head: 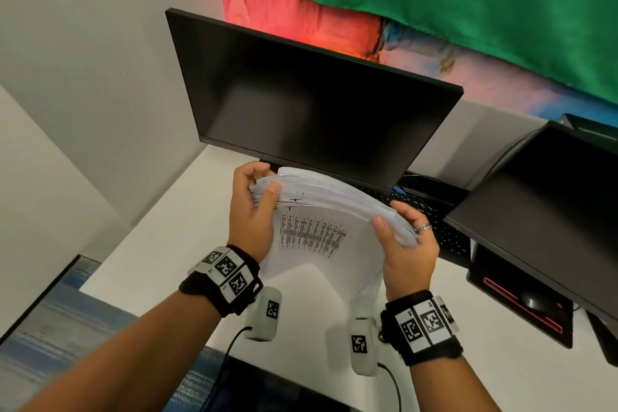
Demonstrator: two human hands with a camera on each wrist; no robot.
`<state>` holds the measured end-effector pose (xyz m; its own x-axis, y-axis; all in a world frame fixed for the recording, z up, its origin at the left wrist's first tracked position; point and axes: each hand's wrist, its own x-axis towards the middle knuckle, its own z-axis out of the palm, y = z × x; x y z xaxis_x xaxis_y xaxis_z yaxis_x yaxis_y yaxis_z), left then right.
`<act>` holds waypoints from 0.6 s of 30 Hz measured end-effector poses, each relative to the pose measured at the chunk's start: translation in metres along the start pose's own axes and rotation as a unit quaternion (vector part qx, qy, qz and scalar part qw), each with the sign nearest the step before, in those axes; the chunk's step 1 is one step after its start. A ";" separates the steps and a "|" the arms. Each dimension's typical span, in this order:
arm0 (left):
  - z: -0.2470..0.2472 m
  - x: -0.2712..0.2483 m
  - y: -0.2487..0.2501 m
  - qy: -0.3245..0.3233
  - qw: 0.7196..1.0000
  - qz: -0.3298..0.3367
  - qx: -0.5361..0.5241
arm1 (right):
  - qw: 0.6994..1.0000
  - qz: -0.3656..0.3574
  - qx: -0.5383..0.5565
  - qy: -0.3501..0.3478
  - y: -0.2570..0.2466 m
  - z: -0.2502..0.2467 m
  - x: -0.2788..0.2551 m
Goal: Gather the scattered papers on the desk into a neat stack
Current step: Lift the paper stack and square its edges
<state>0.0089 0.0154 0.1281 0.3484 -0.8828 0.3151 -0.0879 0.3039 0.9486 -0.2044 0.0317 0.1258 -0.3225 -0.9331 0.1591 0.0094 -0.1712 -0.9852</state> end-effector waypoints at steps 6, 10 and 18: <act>0.006 0.000 0.005 0.029 0.999 0.001 0.035 | 0.999 0.001 0.015 0.041 -0.001 0.004 -0.002; 0.006 0.001 0.008 0.046 0.998 -0.008 0.041 | 0.998 -0.004 0.003 0.056 -0.001 0.006 -0.003; 0.005 0.004 0.005 0.022 0.992 0.056 0.113 | 0.996 -0.014 -0.021 0.089 0.000 0.008 -0.002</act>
<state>0.0052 0.0115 0.1347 0.3653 -0.8297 0.4220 -0.3329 0.3069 0.8916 -0.1965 0.0313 0.1264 -0.4850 -0.8566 0.1763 -0.0395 -0.1799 -0.9829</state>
